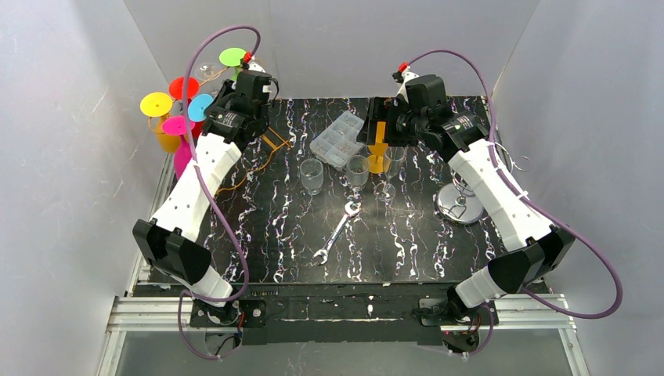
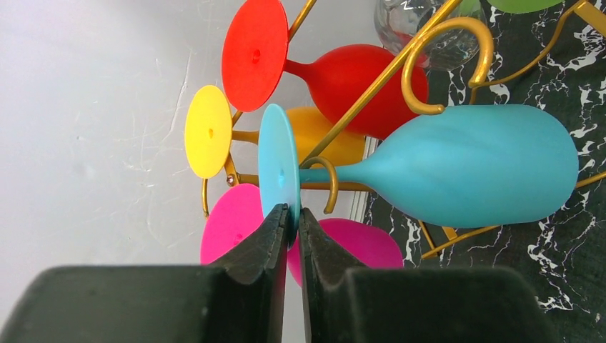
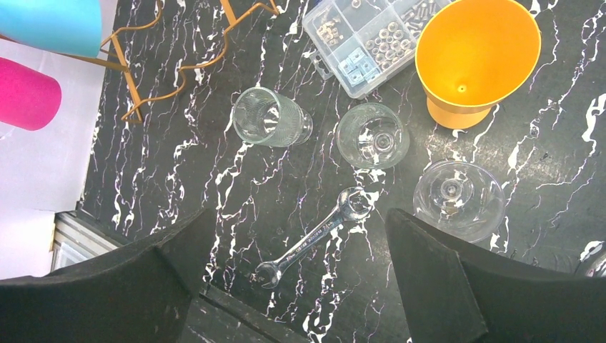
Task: Take the wine glass off the wine glass rack
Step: Pick up the wine glass from the wine rack.
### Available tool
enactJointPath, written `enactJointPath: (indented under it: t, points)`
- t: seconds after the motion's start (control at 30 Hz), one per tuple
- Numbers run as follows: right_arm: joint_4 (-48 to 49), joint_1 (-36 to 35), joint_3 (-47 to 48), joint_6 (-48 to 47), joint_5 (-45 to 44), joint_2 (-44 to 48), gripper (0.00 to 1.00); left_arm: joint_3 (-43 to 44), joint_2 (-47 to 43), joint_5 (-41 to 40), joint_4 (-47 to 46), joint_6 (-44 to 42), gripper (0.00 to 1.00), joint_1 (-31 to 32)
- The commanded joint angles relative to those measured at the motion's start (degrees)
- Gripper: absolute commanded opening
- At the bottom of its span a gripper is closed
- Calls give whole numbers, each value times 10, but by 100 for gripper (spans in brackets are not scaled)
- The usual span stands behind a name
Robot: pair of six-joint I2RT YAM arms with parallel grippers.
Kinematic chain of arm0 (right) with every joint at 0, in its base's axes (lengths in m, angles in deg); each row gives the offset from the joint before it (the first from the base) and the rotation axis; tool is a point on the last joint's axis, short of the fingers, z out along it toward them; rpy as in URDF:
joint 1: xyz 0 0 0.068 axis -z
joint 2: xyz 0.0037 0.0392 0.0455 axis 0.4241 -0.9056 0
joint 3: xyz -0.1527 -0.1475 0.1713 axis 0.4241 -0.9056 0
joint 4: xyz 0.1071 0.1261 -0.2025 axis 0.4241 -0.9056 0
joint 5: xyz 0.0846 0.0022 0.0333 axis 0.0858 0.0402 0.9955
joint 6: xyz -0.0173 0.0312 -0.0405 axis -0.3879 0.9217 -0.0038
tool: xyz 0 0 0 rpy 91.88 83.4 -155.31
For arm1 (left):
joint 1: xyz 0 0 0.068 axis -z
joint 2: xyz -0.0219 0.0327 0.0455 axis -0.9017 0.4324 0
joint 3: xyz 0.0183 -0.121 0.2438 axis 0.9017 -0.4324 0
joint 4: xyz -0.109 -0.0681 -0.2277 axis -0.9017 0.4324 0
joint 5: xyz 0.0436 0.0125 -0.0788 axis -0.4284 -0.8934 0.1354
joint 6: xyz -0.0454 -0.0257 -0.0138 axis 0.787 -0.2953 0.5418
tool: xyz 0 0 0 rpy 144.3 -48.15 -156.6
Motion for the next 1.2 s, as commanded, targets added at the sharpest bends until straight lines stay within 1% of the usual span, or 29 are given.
enactJointPath:
  t: [0.0,0.27,0.77,1.17]
  points:
    - [21,-3,2,3,-6,25,98,20,-20,-17,0,-9,0,8]
    - [19,-3,3,3,-6,26,98,1,-23,-45,-30,-60,0,24]
    - [22,-3,-1,5,2,23,98,-82,-56,-98,-158,-198,0,41]
    - [24,-3,-6,9,8,26,98,-120,-83,-98,-190,-235,0,54]
